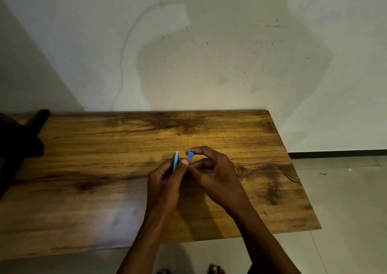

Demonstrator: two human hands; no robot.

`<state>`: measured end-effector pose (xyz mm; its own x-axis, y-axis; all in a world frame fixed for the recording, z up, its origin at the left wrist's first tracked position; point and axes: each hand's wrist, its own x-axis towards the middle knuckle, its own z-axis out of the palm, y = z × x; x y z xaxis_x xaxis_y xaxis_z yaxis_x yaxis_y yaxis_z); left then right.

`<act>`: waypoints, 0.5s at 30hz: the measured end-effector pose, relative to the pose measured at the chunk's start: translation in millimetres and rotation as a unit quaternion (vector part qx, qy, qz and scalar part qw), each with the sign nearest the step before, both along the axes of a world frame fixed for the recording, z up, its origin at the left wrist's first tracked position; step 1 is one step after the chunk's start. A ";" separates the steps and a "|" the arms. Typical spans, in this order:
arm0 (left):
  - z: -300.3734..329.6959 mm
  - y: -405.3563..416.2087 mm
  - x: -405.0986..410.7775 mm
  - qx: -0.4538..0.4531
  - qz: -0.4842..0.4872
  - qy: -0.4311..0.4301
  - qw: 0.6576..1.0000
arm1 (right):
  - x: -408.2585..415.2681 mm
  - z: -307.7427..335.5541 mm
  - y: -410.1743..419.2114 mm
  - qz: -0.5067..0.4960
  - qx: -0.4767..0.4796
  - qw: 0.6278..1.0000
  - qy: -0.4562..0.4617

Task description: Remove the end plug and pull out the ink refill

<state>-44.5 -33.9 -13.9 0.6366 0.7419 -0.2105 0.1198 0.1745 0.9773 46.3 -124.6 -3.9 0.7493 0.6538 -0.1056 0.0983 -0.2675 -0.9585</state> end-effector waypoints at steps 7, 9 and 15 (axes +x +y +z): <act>1.6 1.3 -4.1 0.022 -0.014 -0.021 0.999 | 7.5 1.9 -4.0 -0.027 0.051 0.998 -0.010; 2.9 1.0 -5.4 0.039 -0.024 -0.024 0.999 | 10.0 3.0 -6.1 -0.018 0.067 0.998 -0.001; 2.4 0.5 -7.4 0.070 -0.036 -0.009 0.997 | 16.8 2.9 -12.9 0.001 0.102 0.993 0.065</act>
<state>-51.9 -33.5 -11.6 0.6920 0.7154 -0.0967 0.1099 0.0280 0.9935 63.1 -137.5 -1.0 0.7371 0.6725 -0.0661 -0.0287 -0.0666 -0.9974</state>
